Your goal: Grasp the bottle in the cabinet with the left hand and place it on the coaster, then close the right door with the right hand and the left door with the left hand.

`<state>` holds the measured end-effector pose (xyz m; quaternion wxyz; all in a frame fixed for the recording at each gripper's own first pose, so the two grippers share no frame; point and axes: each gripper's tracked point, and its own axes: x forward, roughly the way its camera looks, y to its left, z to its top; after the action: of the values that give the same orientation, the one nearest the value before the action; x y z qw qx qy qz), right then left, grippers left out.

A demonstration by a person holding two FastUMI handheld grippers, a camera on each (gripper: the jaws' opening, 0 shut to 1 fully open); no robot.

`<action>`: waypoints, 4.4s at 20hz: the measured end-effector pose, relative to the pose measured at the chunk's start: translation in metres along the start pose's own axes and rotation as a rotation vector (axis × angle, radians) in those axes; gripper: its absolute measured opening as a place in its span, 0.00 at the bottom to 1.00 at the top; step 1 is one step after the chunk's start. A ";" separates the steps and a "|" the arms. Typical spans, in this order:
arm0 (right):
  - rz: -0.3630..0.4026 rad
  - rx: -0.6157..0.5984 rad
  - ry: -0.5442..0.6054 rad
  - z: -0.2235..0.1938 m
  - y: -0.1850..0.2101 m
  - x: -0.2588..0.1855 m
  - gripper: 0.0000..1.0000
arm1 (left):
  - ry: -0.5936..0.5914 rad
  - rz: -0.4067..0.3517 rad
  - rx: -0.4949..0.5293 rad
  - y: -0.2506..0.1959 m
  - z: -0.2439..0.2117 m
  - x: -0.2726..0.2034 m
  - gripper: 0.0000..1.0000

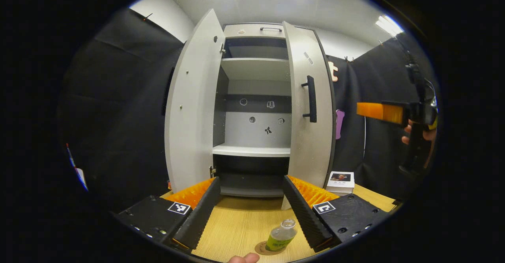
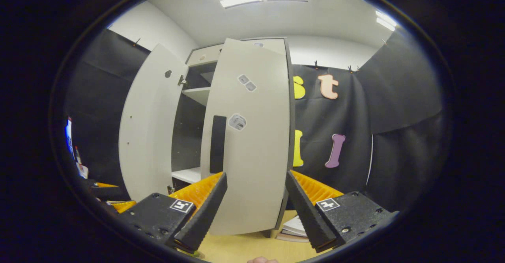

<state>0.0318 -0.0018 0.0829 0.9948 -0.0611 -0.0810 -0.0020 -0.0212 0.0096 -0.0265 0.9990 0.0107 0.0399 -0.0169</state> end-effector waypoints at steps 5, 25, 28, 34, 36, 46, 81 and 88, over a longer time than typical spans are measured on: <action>-0.047 0.048 0.084 -0.065 -0.004 -0.049 0.98 | -0.017 -0.001 -0.050 -0.002 0.009 0.002 0.96; -0.115 0.089 0.203 -0.089 -0.058 -0.080 0.98 | -0.158 0.499 0.053 0.294 0.119 0.107 0.95; -0.153 0.104 0.182 -0.084 -0.074 -0.076 0.98 | -0.169 0.518 0.057 0.292 0.120 0.106 0.94; -0.206 0.108 0.175 -0.085 -0.098 -0.074 0.98 | -0.109 0.458 -0.003 0.266 0.103 0.106 0.93; -0.212 0.103 0.172 -0.085 -0.099 -0.073 0.98 | -0.107 0.431 0.022 0.247 0.106 0.108 0.93; -0.237 0.102 0.148 -0.077 -0.099 -0.071 0.98 | -0.093 0.126 -0.034 0.125 0.096 0.149 0.95; -0.089 0.176 0.185 -0.096 -0.055 -0.069 0.95 | -0.093 0.098 -0.060 0.002 0.009 -0.007 0.95; -0.099 0.204 0.208 -0.102 -0.058 -0.081 0.98 | -0.081 0.087 -0.060 -0.003 0.006 -0.010 0.95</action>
<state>-0.0329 -0.0723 -0.0226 0.9976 0.0447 0.0198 -0.0489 -0.0312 0.0067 -0.0194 0.9995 -0.0184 -0.0007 0.0275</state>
